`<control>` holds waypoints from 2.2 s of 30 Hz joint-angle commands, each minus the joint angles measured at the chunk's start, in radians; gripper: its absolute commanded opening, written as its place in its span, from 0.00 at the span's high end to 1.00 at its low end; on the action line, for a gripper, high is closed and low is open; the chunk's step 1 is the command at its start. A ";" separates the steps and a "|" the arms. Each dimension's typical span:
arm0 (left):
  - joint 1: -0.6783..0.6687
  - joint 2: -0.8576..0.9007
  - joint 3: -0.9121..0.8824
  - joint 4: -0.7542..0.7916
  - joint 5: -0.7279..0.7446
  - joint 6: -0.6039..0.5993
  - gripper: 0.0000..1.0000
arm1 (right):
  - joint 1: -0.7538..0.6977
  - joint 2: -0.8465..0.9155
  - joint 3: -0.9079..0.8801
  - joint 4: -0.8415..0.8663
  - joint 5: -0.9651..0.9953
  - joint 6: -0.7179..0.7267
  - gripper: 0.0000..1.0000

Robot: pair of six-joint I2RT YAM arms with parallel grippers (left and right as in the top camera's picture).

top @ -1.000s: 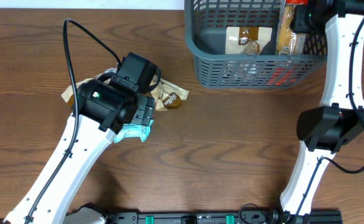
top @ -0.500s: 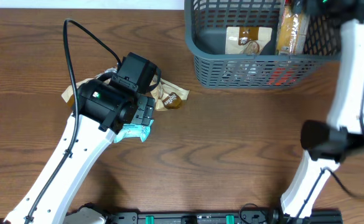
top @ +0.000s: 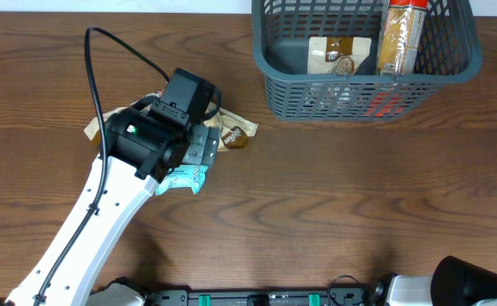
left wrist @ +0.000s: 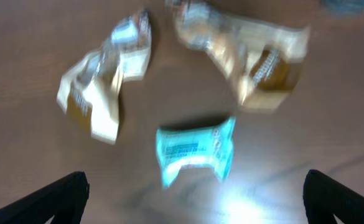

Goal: Pack container
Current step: 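Open the right gripper and withdraw it from the basket, then move the left gripper over the left crumpled Pantree wrapper, then lower the left gripper and grasp the left crumpled wrapper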

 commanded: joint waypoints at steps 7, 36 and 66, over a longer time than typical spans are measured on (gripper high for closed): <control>0.118 0.006 -0.004 0.124 -0.013 -0.132 0.01 | -0.074 0.115 -0.048 -0.208 0.188 0.233 0.01; 0.359 0.025 -0.004 0.050 0.293 0.177 0.01 | -0.125 0.500 -0.249 -0.214 0.027 0.083 0.01; 0.351 0.365 0.013 0.195 0.218 -0.396 0.01 | -0.124 0.500 -0.249 -0.212 -0.095 0.087 0.01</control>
